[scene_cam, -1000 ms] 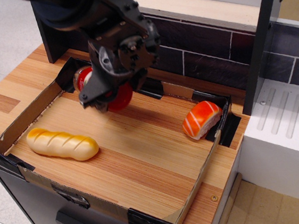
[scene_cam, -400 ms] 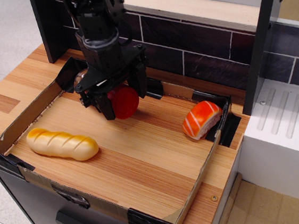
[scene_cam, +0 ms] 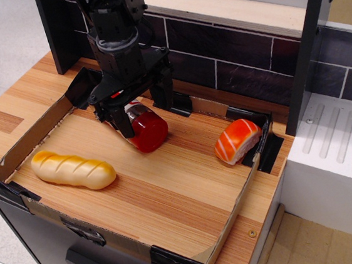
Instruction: Topple basil bottle
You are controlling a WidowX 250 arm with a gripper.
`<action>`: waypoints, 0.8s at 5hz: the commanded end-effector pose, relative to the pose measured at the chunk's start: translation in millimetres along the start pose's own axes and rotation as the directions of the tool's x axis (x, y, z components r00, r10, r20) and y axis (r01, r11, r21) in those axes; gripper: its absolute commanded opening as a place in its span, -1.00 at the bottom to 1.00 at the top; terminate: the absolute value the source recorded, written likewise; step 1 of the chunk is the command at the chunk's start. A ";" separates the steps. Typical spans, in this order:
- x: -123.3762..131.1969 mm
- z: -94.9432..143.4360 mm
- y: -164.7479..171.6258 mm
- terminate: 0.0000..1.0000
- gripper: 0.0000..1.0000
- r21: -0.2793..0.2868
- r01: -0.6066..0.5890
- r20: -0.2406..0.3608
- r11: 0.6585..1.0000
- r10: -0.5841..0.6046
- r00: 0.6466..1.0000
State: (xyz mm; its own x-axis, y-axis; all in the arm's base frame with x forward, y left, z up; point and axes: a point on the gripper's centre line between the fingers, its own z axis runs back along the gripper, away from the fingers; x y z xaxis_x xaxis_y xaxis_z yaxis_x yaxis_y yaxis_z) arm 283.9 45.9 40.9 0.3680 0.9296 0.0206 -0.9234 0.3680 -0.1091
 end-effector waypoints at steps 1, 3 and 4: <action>7.6 44.1 -11.3 -1.00 1.00 -0.093 0.008 0.097 0.996 0.001 0.995; 7.6 44.1 -11.3 -1.00 1.00 -0.093 0.008 0.097 0.996 0.001 0.995; 7.6 44.1 -11.3 1.00 1.00 -0.093 0.008 0.097 0.996 0.001 0.995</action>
